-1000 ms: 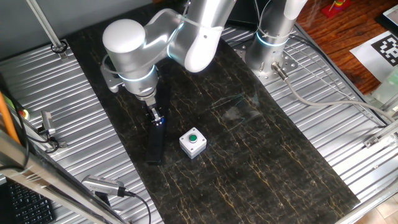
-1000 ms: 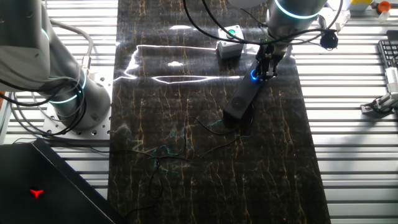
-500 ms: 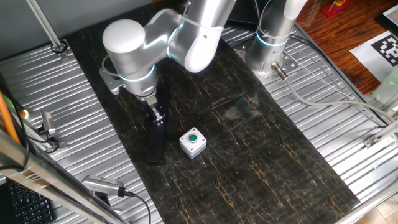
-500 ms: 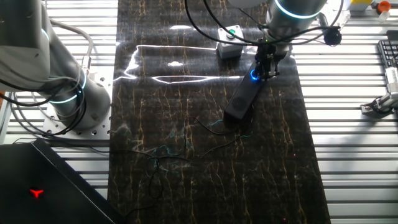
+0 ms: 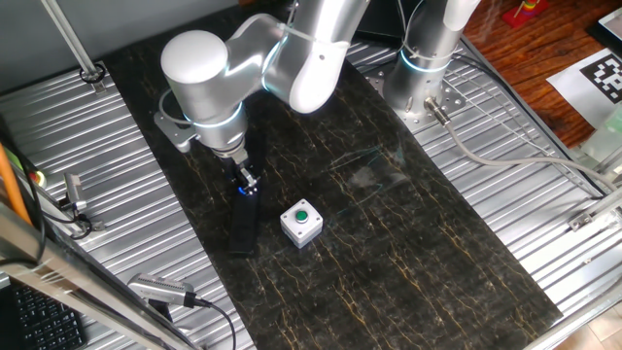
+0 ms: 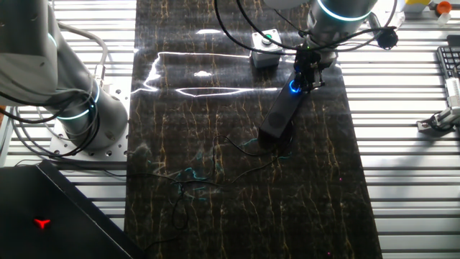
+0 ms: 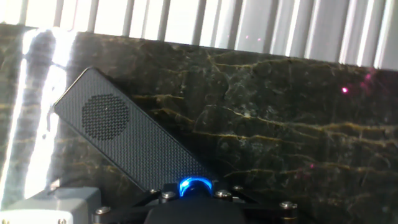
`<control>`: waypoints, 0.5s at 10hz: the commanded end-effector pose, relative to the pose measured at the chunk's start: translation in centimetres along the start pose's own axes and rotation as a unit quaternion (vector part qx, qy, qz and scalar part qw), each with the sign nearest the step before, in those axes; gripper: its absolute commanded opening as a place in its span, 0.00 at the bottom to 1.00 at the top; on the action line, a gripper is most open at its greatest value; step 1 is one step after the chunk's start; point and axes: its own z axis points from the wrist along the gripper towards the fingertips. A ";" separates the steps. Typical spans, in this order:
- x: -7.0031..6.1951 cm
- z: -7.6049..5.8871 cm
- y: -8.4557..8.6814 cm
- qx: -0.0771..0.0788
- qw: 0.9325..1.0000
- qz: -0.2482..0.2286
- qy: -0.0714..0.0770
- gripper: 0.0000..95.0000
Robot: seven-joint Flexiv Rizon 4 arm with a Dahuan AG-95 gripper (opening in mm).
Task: Turn the knob to decrease the volume of the speaker
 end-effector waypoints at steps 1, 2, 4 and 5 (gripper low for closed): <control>0.0 0.1 0.0 0.000 0.999 -0.045 0.001 0.20; 0.0 0.1 0.0 -0.001 0.997 -0.072 0.001 0.20; 0.0 0.1 0.0 -0.001 0.995 -0.104 0.002 0.20; 0.0 0.1 0.0 -0.001 0.992 -0.123 0.002 0.20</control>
